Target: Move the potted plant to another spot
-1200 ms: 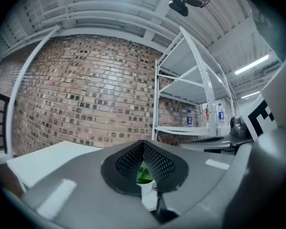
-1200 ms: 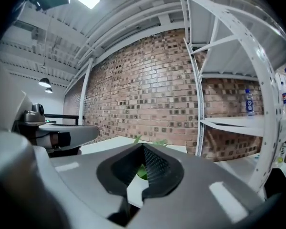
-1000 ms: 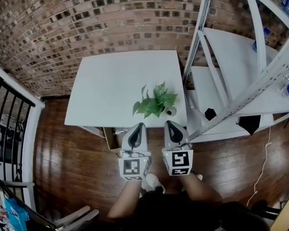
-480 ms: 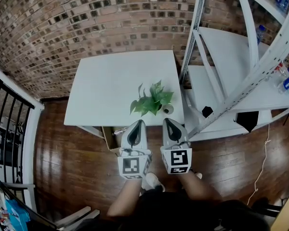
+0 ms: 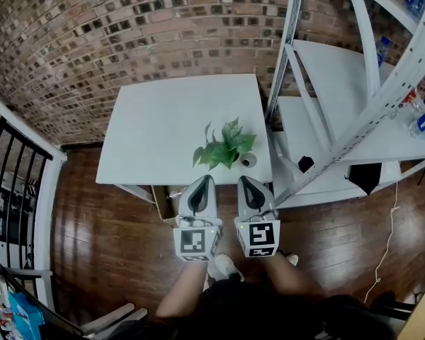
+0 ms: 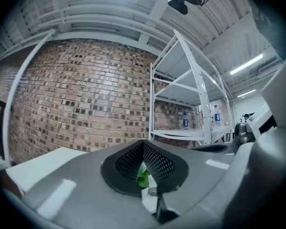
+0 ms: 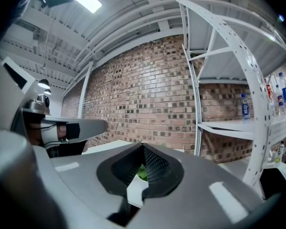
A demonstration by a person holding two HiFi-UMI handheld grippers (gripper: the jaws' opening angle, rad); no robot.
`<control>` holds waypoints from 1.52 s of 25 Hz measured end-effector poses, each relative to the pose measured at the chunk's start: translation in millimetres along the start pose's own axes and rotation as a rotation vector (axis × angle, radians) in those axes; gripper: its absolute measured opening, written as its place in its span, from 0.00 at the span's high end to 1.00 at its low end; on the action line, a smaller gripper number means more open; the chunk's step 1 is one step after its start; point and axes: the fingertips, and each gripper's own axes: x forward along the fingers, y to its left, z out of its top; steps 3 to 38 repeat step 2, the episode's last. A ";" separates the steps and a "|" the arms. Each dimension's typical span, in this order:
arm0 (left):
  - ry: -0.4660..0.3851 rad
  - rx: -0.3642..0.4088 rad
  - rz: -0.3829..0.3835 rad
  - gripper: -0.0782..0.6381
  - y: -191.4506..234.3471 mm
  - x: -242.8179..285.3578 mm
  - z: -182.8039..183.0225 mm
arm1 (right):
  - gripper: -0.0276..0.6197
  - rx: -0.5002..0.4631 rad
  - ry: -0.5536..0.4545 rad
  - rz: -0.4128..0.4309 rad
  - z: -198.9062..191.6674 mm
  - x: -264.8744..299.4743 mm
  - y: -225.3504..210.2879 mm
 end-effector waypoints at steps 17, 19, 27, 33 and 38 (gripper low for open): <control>0.001 0.010 0.001 0.87 0.2 -1.3 -0.7 | 0.95 -0.003 -0.002 0.002 0.7 -0.4 1.4; 0.001 0.010 0.001 0.87 0.2 -1.3 -0.7 | 0.95 -0.003 -0.002 0.002 0.7 -0.4 1.4; 0.001 0.010 0.001 0.87 0.2 -1.3 -0.7 | 0.95 -0.003 -0.002 0.002 0.7 -0.4 1.4; 0.001 0.010 0.001 0.87 0.2 -1.3 -0.7 | 0.95 -0.003 -0.002 0.002 0.7 -0.4 1.4; 0.001 0.010 0.001 0.87 0.2 -1.3 -0.7 | 0.95 -0.003 -0.002 0.002 0.7 -0.4 1.4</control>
